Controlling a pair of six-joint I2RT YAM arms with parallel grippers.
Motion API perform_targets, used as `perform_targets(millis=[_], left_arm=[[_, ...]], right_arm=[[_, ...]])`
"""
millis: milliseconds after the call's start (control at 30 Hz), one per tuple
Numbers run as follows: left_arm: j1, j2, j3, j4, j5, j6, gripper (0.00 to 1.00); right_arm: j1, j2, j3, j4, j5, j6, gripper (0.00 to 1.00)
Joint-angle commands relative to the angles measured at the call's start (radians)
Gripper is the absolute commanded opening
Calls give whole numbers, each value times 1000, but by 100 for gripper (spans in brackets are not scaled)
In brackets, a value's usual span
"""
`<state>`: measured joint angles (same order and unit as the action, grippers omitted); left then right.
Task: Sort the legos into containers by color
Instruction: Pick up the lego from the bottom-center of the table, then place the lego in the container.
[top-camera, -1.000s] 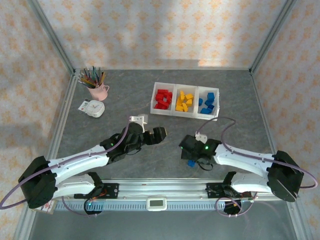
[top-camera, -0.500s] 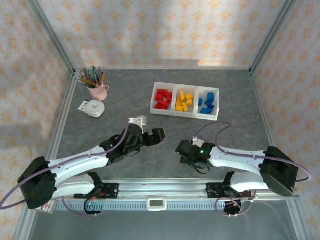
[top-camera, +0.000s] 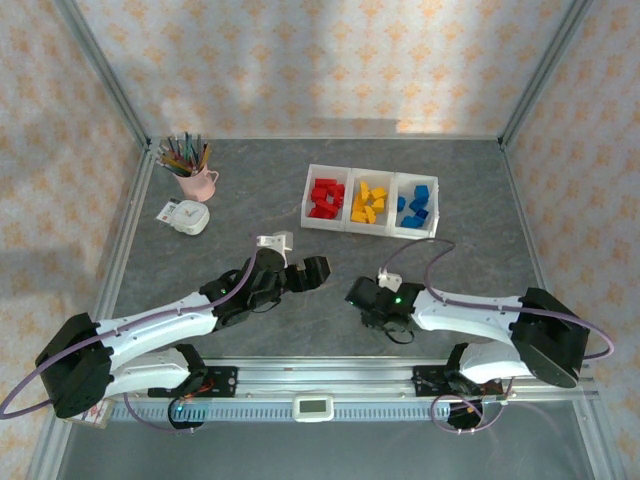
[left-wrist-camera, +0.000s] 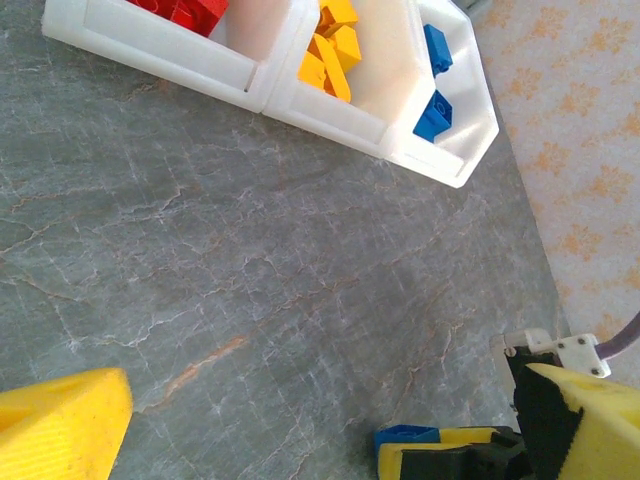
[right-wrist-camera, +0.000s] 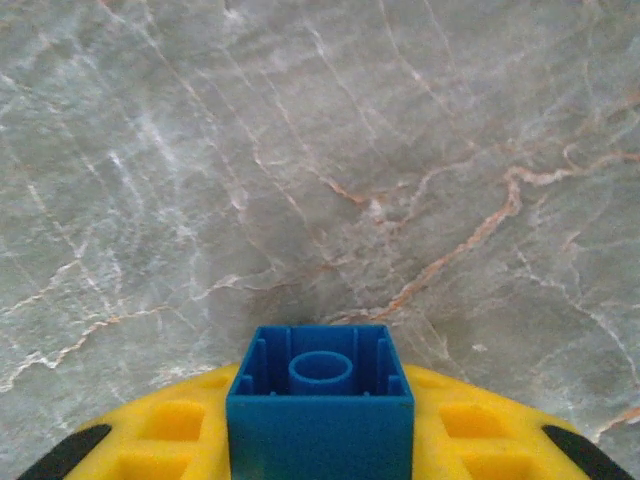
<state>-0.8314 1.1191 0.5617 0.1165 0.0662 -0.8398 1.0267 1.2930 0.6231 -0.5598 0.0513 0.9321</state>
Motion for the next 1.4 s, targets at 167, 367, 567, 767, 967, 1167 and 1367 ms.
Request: perform_targets(millis=[167,367,567,767,967,1167,1367], left_arm=[[-5,-6,49,-19,-41,18,99],[-6,42,149,-34,-65,61,99],[4,131,261,-35,-104,96,99],[51,233,351,-2,-66,99,99],[98,286,389,27,-45,105,99],[121,303,400,45,-32,100,99],[129,299,394,39,-37,102,99]], right_arm=[[-59,-41,120,-55,119,-120,29],[-228,-47,234,-6,158,-306,29],[-443,23,343,116,137,-473,29],[-612,169,449,196,115,-553,29],[-725,311,528,264,99,-581,29],[-784,482,659,277,62,-613,30],[-801,572,749,262,56,-640,40]])
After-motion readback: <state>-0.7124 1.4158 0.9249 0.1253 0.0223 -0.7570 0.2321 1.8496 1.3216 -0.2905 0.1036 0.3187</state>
